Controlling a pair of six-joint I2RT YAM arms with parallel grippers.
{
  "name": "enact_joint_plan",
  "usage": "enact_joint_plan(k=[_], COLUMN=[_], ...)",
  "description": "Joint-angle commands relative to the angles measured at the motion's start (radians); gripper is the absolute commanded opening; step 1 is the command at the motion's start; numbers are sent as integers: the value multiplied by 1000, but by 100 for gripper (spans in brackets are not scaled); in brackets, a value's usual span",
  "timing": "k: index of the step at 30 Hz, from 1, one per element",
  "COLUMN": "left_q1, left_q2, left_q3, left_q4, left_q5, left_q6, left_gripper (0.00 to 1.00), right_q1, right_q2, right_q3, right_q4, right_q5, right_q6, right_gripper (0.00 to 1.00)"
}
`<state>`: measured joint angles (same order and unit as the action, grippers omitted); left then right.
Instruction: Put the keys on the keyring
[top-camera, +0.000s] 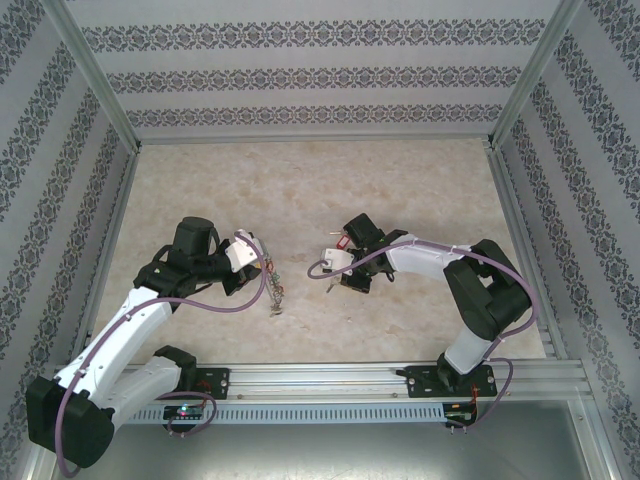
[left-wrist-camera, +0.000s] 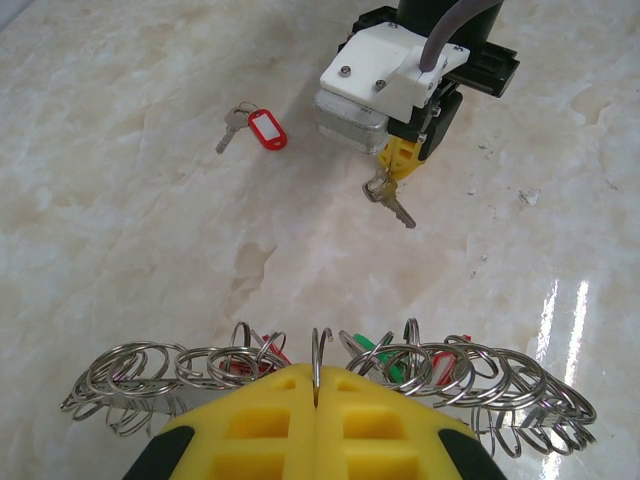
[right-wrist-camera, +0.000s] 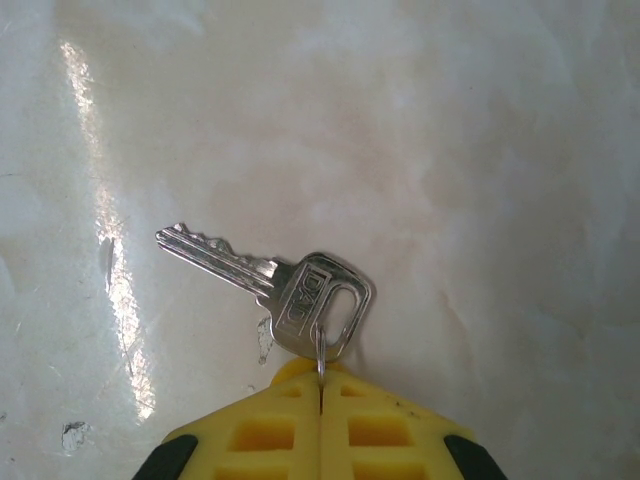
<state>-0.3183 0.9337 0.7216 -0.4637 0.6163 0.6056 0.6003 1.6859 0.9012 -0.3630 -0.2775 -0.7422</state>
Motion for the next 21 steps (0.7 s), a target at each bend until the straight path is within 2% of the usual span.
enact_joint_plan(k=[1, 4, 10, 14, 17, 21], left_q1=[12, 12, 7, -33, -68, -128], left_q2=[-16, -18, -5, 1, 33, 87], left_q3=[-5, -5, 16, 28, 52, 92], left_q4=[40, 46, 46, 100, 121, 151], left_q5=[11, 25, 72, 73, 49, -12], left_q6=[-9, -10, 12, 13, 20, 25], left_gripper=[0, 0, 0, 0, 0, 0], right_q1=[12, 9, -28, -41, -40, -38], right_q2=[-5, -45, -265, -383, -444, -466], right_q3=[10, -14, -97, -111, -121, -105], right_q4=[-5, 16, 70, 41, 46, 54], right_q5=[-2, -6, -100, -150, -147, -133], right_q6=[-5, -13, -23, -17, 39, 190], right_gripper=[0, 0, 0, 0, 0, 0])
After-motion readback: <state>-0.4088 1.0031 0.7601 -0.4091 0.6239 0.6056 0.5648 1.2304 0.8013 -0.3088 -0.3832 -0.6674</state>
